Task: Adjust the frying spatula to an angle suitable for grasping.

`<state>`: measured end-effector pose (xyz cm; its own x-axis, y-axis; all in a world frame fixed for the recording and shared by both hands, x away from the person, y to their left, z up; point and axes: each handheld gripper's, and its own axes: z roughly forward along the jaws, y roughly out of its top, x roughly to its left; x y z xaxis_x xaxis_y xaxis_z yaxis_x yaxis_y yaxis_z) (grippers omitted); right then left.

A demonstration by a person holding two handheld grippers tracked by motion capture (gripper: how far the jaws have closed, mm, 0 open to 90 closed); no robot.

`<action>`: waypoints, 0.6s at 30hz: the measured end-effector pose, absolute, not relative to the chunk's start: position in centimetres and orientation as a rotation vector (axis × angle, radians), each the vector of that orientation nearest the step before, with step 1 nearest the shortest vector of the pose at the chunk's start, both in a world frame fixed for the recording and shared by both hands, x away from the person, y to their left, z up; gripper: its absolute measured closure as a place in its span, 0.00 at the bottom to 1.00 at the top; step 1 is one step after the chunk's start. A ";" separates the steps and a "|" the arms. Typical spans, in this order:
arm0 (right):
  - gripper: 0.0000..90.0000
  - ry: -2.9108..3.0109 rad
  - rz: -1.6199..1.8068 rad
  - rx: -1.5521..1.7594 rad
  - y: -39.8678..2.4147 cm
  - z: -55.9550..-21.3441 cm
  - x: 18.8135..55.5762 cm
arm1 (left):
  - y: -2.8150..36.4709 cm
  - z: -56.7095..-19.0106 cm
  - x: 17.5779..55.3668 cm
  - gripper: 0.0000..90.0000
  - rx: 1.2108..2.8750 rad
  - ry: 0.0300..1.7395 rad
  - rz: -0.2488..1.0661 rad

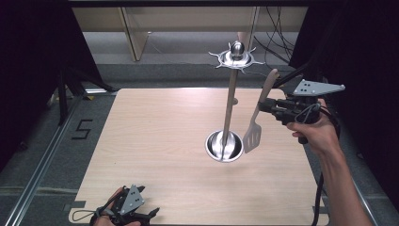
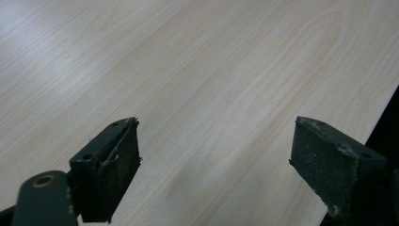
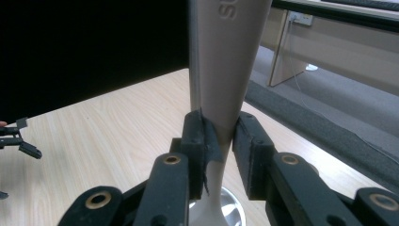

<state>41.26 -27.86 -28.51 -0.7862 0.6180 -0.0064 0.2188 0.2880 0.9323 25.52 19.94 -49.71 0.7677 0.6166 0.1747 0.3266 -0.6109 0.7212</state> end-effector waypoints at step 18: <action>0.84 2.255 1.506 0.752 -26.9 -27.3 42.7 | 19.9 -49.8 25.5 0.17 2.256 0.702 0.533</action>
<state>42.74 -26.89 -27.26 -0.8076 0.5894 0.0206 0.2448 0.3032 0.9210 25.52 19.91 -49.76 0.7677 0.6184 0.1682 0.3281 -0.6047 0.7258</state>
